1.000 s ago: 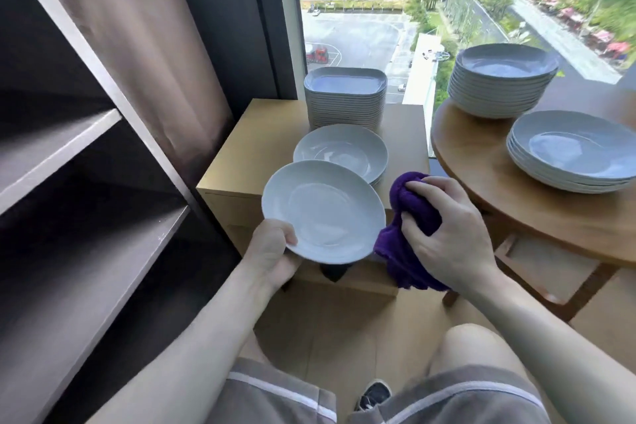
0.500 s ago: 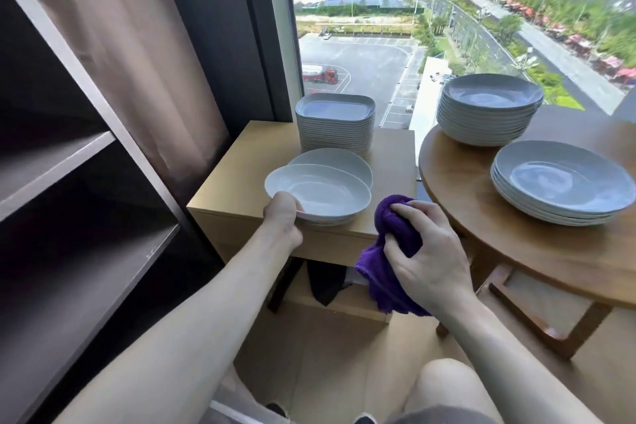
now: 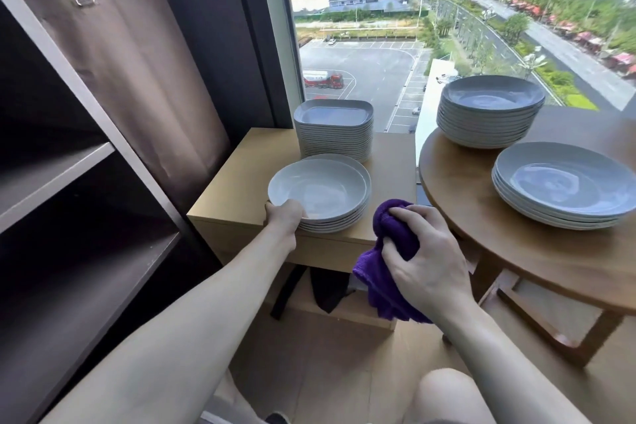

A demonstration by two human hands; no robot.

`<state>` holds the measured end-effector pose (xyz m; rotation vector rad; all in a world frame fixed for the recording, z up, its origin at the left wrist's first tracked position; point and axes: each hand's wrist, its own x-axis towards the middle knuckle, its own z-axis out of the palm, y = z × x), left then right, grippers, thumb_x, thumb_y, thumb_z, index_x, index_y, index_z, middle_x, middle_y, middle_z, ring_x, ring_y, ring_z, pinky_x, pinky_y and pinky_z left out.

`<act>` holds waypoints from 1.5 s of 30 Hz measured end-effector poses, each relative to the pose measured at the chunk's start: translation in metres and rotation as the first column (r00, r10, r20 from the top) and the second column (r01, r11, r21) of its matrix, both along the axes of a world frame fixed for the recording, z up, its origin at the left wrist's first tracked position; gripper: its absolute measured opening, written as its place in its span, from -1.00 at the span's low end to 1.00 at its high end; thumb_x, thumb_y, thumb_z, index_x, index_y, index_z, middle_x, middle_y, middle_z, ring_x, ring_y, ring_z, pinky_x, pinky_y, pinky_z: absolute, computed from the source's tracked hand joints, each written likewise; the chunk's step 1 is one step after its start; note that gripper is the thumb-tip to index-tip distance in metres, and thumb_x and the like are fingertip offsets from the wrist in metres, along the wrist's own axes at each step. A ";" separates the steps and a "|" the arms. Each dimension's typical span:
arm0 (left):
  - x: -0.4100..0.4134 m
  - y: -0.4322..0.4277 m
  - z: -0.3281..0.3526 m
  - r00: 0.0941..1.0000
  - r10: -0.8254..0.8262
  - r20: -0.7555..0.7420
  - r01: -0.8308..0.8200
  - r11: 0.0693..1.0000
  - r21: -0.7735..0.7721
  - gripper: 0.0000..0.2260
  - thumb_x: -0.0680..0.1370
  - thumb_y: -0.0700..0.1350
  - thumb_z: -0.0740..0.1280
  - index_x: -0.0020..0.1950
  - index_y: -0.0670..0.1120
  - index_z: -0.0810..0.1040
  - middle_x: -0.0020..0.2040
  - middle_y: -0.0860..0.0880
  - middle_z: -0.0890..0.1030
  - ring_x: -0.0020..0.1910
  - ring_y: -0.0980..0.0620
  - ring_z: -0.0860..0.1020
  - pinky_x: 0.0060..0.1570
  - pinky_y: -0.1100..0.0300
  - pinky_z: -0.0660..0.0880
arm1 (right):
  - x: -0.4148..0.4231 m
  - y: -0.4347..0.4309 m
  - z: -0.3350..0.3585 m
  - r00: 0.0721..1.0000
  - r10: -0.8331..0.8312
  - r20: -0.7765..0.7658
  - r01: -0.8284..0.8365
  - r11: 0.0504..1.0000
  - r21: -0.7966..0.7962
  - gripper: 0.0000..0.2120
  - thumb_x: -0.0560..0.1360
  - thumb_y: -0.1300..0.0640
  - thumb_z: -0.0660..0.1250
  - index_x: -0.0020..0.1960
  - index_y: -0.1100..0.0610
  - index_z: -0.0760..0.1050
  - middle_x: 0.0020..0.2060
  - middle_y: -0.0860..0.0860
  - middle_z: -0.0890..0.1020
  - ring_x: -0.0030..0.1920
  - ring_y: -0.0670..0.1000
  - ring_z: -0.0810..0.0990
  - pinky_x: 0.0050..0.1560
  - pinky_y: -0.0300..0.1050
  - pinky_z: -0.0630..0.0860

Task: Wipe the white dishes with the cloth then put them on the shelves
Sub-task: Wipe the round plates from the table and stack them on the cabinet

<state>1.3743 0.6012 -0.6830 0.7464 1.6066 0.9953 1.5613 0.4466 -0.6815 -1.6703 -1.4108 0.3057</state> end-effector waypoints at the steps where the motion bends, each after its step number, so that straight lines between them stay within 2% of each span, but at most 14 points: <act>1: 0.001 0.002 -0.002 1.000 -0.014 -0.019 0.014 1.000 -0.003 -0.30 0.38 -0.40 0.27 0.52 -0.09 0.29 0.32 -0.13 0.53 0.30 -0.23 0.52 0.32 -0.20 0.53 | 0.001 0.000 -0.001 1.000 -0.006 0.001 0.006 1.000 0.002 -0.65 0.49 -0.04 0.41 0.27 -0.18 0.53 0.18 -0.31 0.43 0.06 -0.16 0.50 0.05 -0.13 0.48; 8: 0.006 0.013 -0.014 0.962 -0.108 -0.251 0.098 0.994 -0.053 -0.26 0.49 -0.29 0.41 0.59 -0.11 0.14 0.46 -0.21 0.35 0.32 -0.18 0.43 0.08 0.06 0.44 | 0.015 0.004 -0.004 0.999 -0.047 0.005 0.047 0.999 -0.007 -0.62 0.50 -0.05 0.40 0.31 -0.15 0.51 0.21 -0.25 0.44 0.06 -0.16 0.45 0.05 -0.19 0.41; 10: 0.008 0.009 -0.011 0.934 -0.105 -0.342 0.095 0.994 -0.045 -0.23 0.51 -0.22 0.44 0.62 -0.13 0.10 0.50 -0.21 0.27 0.40 -0.19 0.35 0.17 0.04 0.43 | 0.020 0.004 -0.003 0.998 -0.070 -0.005 0.070 0.998 -0.008 -0.62 0.49 -0.05 0.40 0.30 -0.15 0.52 0.20 -0.25 0.44 0.05 -0.16 0.46 0.05 -0.19 0.40; 14: 0.022 -0.005 -0.001 0.819 0.068 -0.570 0.121 0.950 0.287 -0.32 0.52 -0.11 0.45 0.57 -0.13 0.23 0.51 -0.14 0.28 0.48 -0.19 0.26 0.45 -0.13 0.32 | 0.030 0.004 0.004 0.993 -0.111 -0.047 0.111 0.994 -0.002 -0.64 0.48 -0.04 0.39 0.27 -0.16 0.53 0.18 -0.24 0.46 0.05 -0.14 0.49 0.06 -0.17 0.42; 17: 0.051 -0.015 0.010 0.861 -0.047 -0.507 0.286 0.869 0.404 -0.64 0.57 -0.18 0.37 0.37 -0.11 0.45 0.29 -0.06 0.53 0.33 -0.08 0.47 0.33 0.01 0.44 | 0.037 0.002 0.011 0.984 -0.158 -0.083 0.158 0.987 -0.006 -0.67 0.49 -0.02 0.40 0.24 -0.16 0.55 0.16 -0.21 0.48 0.07 -0.13 0.50 0.08 -0.15 0.43; 19: 0.076 -0.022 0.019 0.886 -0.173 -0.431 0.362 0.838 0.408 -0.81 0.59 -0.21 0.35 0.20 -0.06 0.55 0.09 0.01 0.62 0.13 0.00 0.59 0.07 0.19 0.52 | 0.045 -0.001 0.014 0.974 -0.196 -0.110 0.196 0.981 -0.012 -0.69 0.49 0.00 0.41 0.24 -0.13 0.57 0.16 -0.18 0.49 0.09 -0.13 0.50 0.12 -0.18 0.44; 21: 0.105 -0.028 0.027 0.873 -0.275 -0.403 0.440 0.802 0.404 -0.87 0.59 -0.22 0.34 0.09 -0.03 0.59 -0.02 0.03 0.65 0.00 0.06 0.62 -0.13 0.32 0.49 | 0.057 -0.006 0.017 0.958 -0.246 -0.148 0.248 0.969 -0.003 -0.68 0.50 0.03 0.42 0.24 -0.09 0.57 0.16 -0.14 0.50 0.08 -0.16 0.49 0.11 -0.36 0.39; 23: 0.136 -0.033 0.032 0.864 -0.372 -0.341 0.487 0.789 0.374 -0.89 0.59 -0.23 0.35 0.04 -0.02 0.58 -0.02 -0.04 0.66 -0.05 0.02 0.64 -0.20 0.30 0.48 | 0.070 -0.010 0.022 0.926 -0.317 -0.207 0.325 0.946 0.003 -0.66 0.50 0.06 0.44 0.26 -0.04 0.58 0.14 -0.12 0.51 0.06 -0.21 0.45 0.04 -0.58 0.28; 26: 0.181 -0.039 0.033 0.838 -0.495 -0.228 0.544 0.787 0.292 -0.89 0.59 -0.25 0.34 0.01 -0.04 0.57 0.00 -0.13 0.66 -0.14 -0.03 0.64 -0.10 0.07 0.62 | 0.094 -0.016 0.027 0.848 -0.442 -0.292 0.461 0.888 -0.004 -0.66 0.48 0.09 0.45 0.26 -0.01 0.60 0.12 -0.09 0.53 0.04 -0.21 0.44 -0.01 -0.66 0.21; 30: 0.237 -0.043 0.027 0.781 -0.595 -0.191 0.624 0.757 0.192 -0.93 0.61 -0.22 0.32 0.08 -0.11 0.54 -0.04 -0.12 0.64 -0.24 0.00 0.63 0.05 -0.11 0.67 | 0.125 -0.027 0.030 0.717 -0.581 -0.387 0.608 0.792 -0.063 -0.72 0.49 0.06 0.42 0.20 -0.01 0.62 0.11 -0.03 0.57 0.06 -0.09 0.53 0.03 -0.41 0.33; 33: 0.274 -0.043 0.023 0.768 -0.625 -0.141 0.638 0.764 0.093 -0.78 0.61 -0.10 0.40 0.18 -0.19 0.54 -0.07 -0.12 0.66 -0.26 0.02 0.63 -0.20 0.03 0.70 | 0.141 -0.034 0.029 0.607 -0.643 -0.467 0.682 0.723 -0.110 -0.69 0.50 0.05 0.41 0.24 -0.01 0.61 0.14 -0.03 0.58 0.03 -0.10 0.54 0.02 -0.33 0.37; 36: 0.304 -0.040 0.018 0.770 -0.635 -0.061 0.637 0.771 0.018 -0.66 0.58 0.01 0.48 0.19 -0.21 0.57 -0.10 -0.12 0.68 -0.26 0.01 0.66 -0.54 0.25 0.52 | 0.149 -0.036 0.027 0.542 -0.654 -0.528 0.704 0.696 -0.140 -0.67 0.50 0.04 0.41 0.27 0.01 0.59 0.15 -0.04 0.60 0.09 -0.07 0.57 0.08 -0.23 0.44; 40: 0.328 -0.035 0.008 0.793 -0.607 -0.052 0.607 0.794 -0.023 -0.57 0.51 -0.03 0.56 0.25 -0.25 0.56 0.04 -0.14 0.68 -0.08 -0.08 0.68 -0.35 0.17 0.52 | 0.153 -0.033 0.026 0.511 -0.638 -0.577 0.695 0.701 -0.159 -0.69 0.50 0.04 0.40 0.24 0.01 0.61 0.11 -0.04 0.63 0.06 -0.07 0.60 0.15 -0.17 0.53; 45: 0.334 -0.036 0.005 0.779 -0.620 -0.096 0.613 0.785 -0.091 -0.67 0.51 -0.19 0.45 0.25 -0.28 0.61 -0.08 -0.10 0.66 -0.32 0.01 0.55 -0.60 0.33 0.36 | 0.154 -0.031 0.027 0.477 -0.630 -0.613 0.699 0.695 -0.170 -0.71 0.48 0.06 0.42 0.21 0.01 0.62 0.10 -0.02 0.65 0.06 -0.04 0.62 0.18 -0.10 0.54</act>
